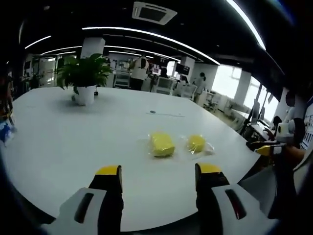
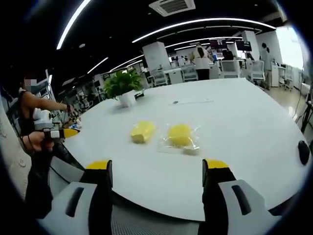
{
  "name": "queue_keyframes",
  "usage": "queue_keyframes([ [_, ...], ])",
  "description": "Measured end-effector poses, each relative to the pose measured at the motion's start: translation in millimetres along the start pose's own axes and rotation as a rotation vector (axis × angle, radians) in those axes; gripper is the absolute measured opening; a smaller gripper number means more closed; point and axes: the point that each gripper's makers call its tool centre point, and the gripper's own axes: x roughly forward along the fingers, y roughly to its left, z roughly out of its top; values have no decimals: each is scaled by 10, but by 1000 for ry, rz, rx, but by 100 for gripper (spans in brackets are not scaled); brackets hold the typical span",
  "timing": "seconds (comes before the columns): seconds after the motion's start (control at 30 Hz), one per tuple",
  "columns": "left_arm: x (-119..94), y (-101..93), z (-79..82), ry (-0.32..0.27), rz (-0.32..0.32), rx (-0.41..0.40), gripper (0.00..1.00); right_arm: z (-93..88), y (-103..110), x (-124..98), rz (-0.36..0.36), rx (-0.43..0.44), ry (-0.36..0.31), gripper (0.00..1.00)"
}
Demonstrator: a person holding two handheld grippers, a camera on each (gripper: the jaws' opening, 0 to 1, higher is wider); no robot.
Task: Compare the silicone blocks by pressing each to a similar depth, holding the contact briefly, and releasing to observe deformation and rebound differences across the visible hardness samples.
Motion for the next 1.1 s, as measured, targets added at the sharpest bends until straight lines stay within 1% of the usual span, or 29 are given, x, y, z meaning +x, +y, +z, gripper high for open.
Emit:
queue_keyframes([
  [0.07, 1, -2, 4, -1, 1, -7, 58, 1, 2, 0, 2, -2, -1, 69],
  [0.2, 4, -12, 14, -5, 3, -12, 58, 16, 3, 7, 13, 24, -14, 69],
  [0.3, 6, -20, 19, -5, 6, -13, 58, -9, -8, 14, 11, 15, -6, 68],
  [0.37, 5, -23, 14, -2, 7, -16, 58, -37, -17, 21, 7, -11, 4, 68],
  [0.47, 0, -24, 17, -5, 10, -25, 59, -62, -25, 22, 6, -23, 13, 68],
  [0.67, -12, -36, 18, -8, 12, -30, 58, -70, -39, 28, 10, -18, 11, 68],
  [0.73, -12, -40, 20, -9, 12, -31, 59, -39, -51, 26, 12, -6, -3, 69],
  [0.9, -11, -58, 21, -9, 11, -27, 59, -8, -74, 26, 11, -10, -10, 69],
  [1.0, -9, -59, 2, 1, 17, -21, 59, -31, -92, 37, 11, -18, 2, 69],
  [1.1, -16, -60, 9, -6, 18, -29, 59, -31, -96, 46, 15, -17, 1, 69],
])
